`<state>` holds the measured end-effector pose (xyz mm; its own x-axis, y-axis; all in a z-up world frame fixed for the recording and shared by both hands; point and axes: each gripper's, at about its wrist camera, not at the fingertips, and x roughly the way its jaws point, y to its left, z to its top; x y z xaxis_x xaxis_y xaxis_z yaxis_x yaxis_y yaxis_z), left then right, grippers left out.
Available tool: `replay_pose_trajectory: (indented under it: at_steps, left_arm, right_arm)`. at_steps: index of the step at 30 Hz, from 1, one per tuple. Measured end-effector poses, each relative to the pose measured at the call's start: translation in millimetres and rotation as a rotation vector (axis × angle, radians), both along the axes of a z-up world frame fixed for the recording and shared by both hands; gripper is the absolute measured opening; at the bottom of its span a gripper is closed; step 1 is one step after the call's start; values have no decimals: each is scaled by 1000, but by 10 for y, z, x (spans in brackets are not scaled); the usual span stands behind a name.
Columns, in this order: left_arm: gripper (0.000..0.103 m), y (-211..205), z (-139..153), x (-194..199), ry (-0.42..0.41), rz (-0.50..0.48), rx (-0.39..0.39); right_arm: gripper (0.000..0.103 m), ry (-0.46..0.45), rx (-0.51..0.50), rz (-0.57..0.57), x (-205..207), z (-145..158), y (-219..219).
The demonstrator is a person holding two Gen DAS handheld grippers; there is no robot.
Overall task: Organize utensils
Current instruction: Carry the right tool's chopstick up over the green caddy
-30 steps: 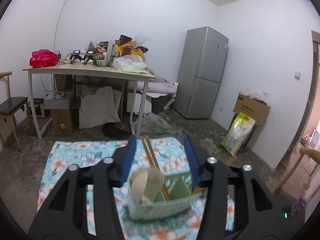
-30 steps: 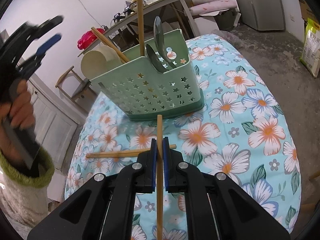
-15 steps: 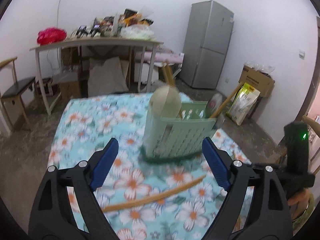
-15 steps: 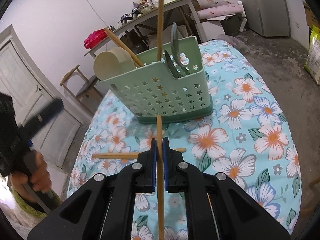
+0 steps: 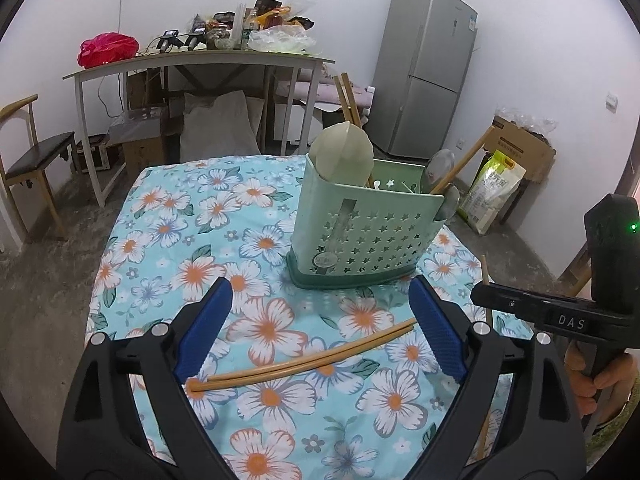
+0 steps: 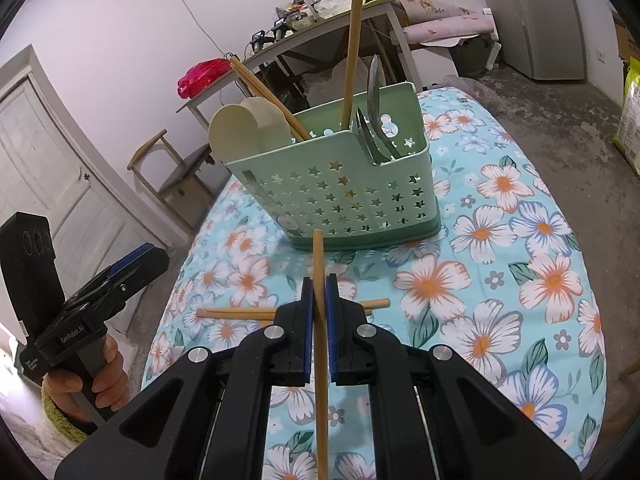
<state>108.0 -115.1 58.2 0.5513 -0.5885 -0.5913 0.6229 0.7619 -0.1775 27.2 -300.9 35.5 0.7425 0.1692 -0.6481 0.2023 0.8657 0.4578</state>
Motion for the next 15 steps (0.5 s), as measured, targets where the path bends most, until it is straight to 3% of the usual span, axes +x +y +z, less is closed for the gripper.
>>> replay_pose_trajectory:
  at_steps: [15]
  left_arm:
    - [86,35,-81,41,28,26,-1]
  right_arm:
    - [6,-30,-10,12,90,118,-1]
